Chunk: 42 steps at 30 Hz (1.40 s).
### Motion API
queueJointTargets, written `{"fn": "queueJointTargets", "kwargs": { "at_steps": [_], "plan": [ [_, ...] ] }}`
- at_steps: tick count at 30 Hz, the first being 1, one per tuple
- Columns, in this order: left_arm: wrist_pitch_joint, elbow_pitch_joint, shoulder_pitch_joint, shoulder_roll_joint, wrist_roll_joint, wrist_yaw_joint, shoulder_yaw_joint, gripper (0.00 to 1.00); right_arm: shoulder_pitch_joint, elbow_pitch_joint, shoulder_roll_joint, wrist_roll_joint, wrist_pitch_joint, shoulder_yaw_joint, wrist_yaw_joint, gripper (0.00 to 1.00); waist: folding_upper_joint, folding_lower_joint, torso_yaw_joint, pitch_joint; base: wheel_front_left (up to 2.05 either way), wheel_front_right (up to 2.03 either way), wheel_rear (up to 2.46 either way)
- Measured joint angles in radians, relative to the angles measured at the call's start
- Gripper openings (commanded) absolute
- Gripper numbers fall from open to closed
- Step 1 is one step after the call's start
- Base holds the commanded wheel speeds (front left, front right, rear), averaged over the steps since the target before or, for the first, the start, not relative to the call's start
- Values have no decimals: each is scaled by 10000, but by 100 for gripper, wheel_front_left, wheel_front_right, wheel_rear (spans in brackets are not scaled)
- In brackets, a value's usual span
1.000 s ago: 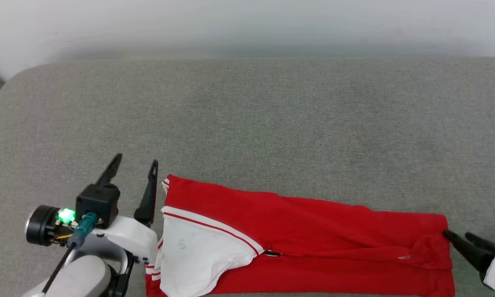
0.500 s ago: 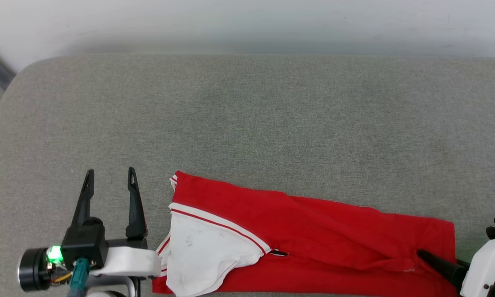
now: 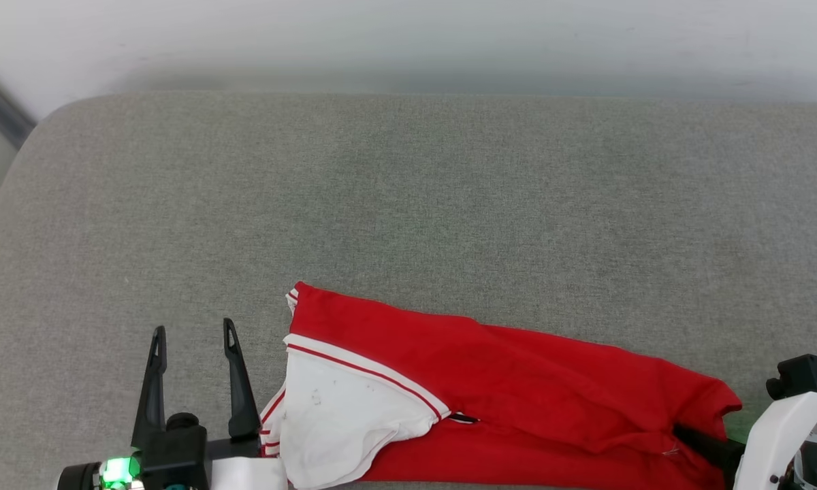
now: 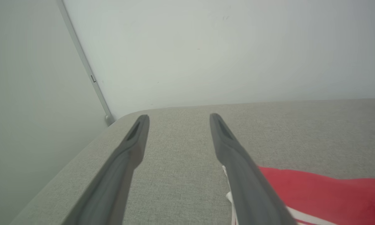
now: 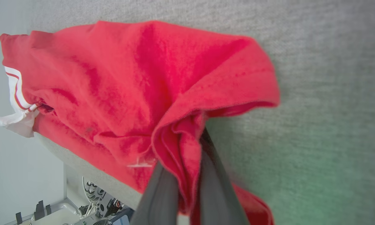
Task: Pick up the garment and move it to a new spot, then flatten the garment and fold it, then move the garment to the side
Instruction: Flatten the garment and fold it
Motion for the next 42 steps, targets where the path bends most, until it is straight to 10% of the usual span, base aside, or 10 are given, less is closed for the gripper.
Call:
{"fn": "queueJointTargets", "kwargs": {
  "at_steps": [22,42],
  "plan": [
    [0,711,670,-686,1120,-1081,635,100,236,148,-2224,-366,1172,-1787,-4,0,0,0,-167,-796,0,0,0],
    [0,1097,658,-934,1170,-1732,991,100,-1561,-4203,128,-1302,3354,1049,-4,0,0,0,-72,-722,0,0,0]
  ]
}}
